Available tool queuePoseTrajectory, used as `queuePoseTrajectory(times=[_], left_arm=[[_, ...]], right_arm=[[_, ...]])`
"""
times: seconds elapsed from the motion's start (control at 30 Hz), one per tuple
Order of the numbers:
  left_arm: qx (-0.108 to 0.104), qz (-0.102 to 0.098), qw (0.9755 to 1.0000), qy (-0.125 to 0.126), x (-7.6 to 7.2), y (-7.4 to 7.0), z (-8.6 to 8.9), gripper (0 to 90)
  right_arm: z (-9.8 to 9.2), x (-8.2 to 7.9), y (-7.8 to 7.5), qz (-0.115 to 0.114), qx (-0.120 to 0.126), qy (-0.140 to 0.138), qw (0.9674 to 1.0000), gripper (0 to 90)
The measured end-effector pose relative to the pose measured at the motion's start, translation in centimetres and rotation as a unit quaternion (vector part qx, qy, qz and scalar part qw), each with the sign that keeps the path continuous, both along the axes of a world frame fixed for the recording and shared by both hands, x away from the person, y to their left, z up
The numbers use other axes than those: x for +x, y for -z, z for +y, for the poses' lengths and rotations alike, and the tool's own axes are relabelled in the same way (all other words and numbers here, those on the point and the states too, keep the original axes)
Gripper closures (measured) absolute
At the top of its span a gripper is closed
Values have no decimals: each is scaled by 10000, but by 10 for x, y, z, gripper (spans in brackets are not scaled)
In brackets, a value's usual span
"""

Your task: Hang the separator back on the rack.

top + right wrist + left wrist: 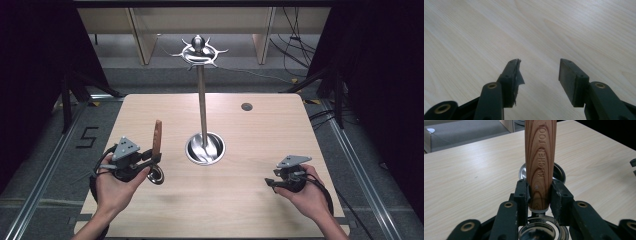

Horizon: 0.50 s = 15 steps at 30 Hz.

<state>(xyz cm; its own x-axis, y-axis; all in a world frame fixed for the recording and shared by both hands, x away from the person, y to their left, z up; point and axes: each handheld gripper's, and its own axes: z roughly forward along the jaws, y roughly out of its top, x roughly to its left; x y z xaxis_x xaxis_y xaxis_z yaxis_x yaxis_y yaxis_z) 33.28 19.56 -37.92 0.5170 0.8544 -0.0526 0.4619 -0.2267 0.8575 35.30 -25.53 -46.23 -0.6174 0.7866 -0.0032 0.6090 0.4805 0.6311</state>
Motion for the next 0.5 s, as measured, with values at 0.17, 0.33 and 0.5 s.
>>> queuePoseTrajectory(times=[0.17, 0.33, 0.5], left_arm=[[-129, -166, 9998, 1, -2, -5, -8, 683], [-137, -252, 9996, 65, -1, -9, -10, 683], [-167, -310, 9993, 87, -1, -13, -13, 683]], right_arm=[[0, 0, 0, 8, 4, 4, 10000, 519], [0, 1, 0, -28, -10, -21, 10000, 519], [1, 0, 1, -55, 60, 32, 10000, 518]])
